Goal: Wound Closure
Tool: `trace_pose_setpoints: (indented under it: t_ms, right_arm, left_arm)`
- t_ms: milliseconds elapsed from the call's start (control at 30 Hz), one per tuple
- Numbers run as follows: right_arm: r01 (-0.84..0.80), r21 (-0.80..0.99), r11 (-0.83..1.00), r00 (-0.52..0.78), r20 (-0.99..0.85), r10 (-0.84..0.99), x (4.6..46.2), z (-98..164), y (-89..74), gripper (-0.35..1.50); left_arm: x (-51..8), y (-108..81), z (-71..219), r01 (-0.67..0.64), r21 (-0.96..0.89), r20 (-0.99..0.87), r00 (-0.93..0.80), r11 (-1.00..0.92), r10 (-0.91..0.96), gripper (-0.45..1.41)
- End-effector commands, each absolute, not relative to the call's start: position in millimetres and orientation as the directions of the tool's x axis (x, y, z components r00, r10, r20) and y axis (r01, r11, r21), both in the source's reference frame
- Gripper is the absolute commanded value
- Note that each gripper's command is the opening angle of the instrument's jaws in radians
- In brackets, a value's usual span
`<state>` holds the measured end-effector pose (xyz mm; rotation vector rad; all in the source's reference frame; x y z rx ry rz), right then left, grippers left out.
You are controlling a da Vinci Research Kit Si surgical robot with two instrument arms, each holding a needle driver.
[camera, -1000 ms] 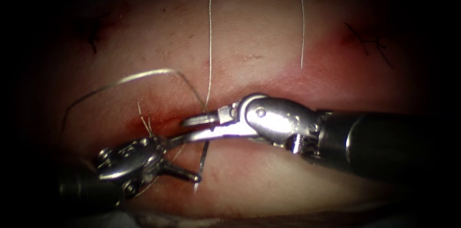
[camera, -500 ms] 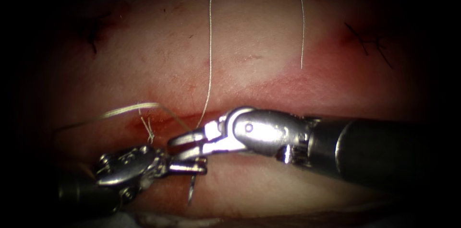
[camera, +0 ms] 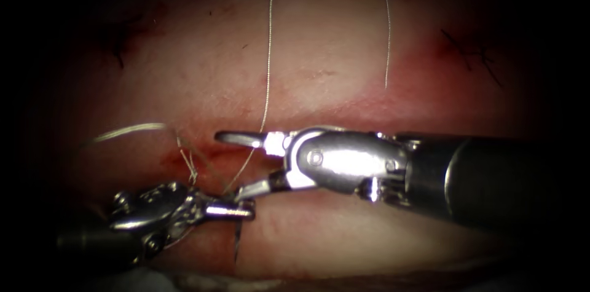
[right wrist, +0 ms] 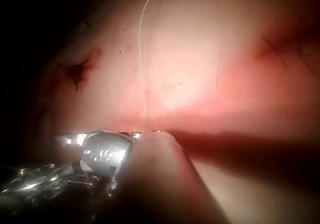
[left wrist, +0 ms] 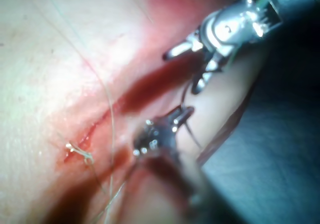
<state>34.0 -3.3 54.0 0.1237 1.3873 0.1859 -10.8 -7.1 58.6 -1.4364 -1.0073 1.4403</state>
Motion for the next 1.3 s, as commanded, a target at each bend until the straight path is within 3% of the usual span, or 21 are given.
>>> trace_pose_setpoints:
  t_ms: [33, 167, 233, 400, 633, 1167, 1300]
  right_arm:
    - [-0.107, 0.202, 0.973, 0.201, -0.954, 0.220, 34.4, 54.1, -3.5, 1.45]
    - [-0.149, 0.110, 0.983, 0.248, -0.958, 0.144, 34.7, 53.2, -5.0, 1.45]
    - [-0.119, 0.069, 0.990, 0.240, -0.966, 0.096, 35.1, 52.3, -5.8, 1.33]
    - [-0.107, 0.036, 0.994, 0.240, -0.969, 0.061, 35.8, 51.2, -6.9, 1.24]
    - [-0.092, 0.029, 0.995, 0.229, -0.972, 0.049, 35.9, 51.2, -7.4, 1.26]
    - [-0.094, 0.030, 0.995, 0.218, -0.975, 0.050, 37.2, 51.3, -7.2, 1.08]
    - [-0.095, 0.029, 0.995, 0.219, -0.974, 0.049, 37.2, 51.5, -7.2, 0.79]
  left_arm:
    - [-11.0, -7.4, 59.1, -0.025, -0.951, -0.310, 0.031, -0.310, 0.950, -0.28]
    - [-10.8, -7.3, 59.2, -0.038, -0.952, -0.304, 0.045, -0.303, 0.951, -0.28]
    - [-10.8, -7.3, 59.1, -0.039, -0.952, -0.305, 0.045, -0.303, 0.951, -0.28]
    - [-10.9, -7.4, 59.1, -0.039, -0.952, -0.305, 0.046, -0.303, 0.951, -0.28]
    - [-10.6, -7.4, 59.0, -0.027, -0.953, -0.304, 0.039, -0.303, 0.952, -0.28]
    - [-11.1, -7.7, 58.6, -0.007, -0.953, -0.302, 0.029, -0.302, 0.953, -0.28]
    - [-11.0, -7.6, 58.4, -0.006, -0.954, -0.300, 0.029, -0.300, 0.953, -0.26]
